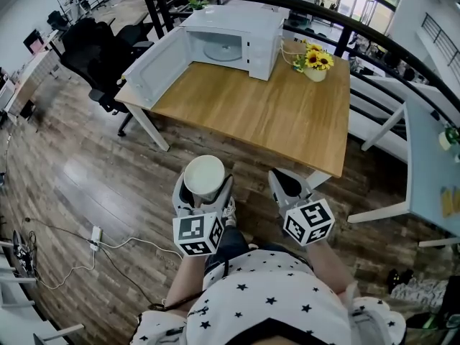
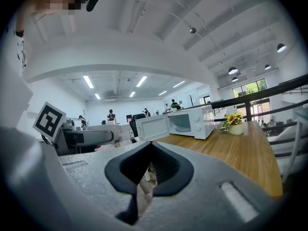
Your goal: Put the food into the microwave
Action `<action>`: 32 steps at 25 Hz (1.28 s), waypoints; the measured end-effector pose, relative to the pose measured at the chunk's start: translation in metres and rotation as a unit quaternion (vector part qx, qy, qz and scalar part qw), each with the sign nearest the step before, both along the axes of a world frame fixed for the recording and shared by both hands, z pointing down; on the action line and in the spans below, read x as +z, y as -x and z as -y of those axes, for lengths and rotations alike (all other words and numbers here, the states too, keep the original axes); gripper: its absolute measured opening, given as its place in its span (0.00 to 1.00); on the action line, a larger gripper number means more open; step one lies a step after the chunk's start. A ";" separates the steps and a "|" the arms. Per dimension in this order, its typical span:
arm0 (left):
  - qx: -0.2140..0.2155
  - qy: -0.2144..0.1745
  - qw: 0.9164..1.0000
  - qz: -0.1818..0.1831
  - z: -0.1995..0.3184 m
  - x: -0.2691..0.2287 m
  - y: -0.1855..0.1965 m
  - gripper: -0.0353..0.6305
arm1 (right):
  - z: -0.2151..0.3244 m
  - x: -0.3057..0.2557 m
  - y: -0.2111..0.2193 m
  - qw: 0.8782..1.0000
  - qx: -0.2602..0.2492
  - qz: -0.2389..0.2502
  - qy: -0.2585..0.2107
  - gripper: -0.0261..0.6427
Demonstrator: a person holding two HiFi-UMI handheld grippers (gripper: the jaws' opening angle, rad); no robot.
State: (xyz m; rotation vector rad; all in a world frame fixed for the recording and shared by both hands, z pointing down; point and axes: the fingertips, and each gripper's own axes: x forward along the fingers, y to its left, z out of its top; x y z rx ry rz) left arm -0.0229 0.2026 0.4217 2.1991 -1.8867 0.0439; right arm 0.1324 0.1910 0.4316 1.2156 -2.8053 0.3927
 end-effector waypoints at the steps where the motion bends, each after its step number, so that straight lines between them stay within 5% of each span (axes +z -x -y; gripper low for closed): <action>1: 0.001 0.000 1.000 0.000 0.006 0.000 0.001 0.77 | 0.006 0.000 0.001 1.000 0.001 0.000 0.000 0.05; 32: 0.044 0.010 0.999 -0.004 0.215 -0.011 0.076 0.77 | 0.209 -0.016 0.085 0.999 0.028 -0.015 0.003 0.05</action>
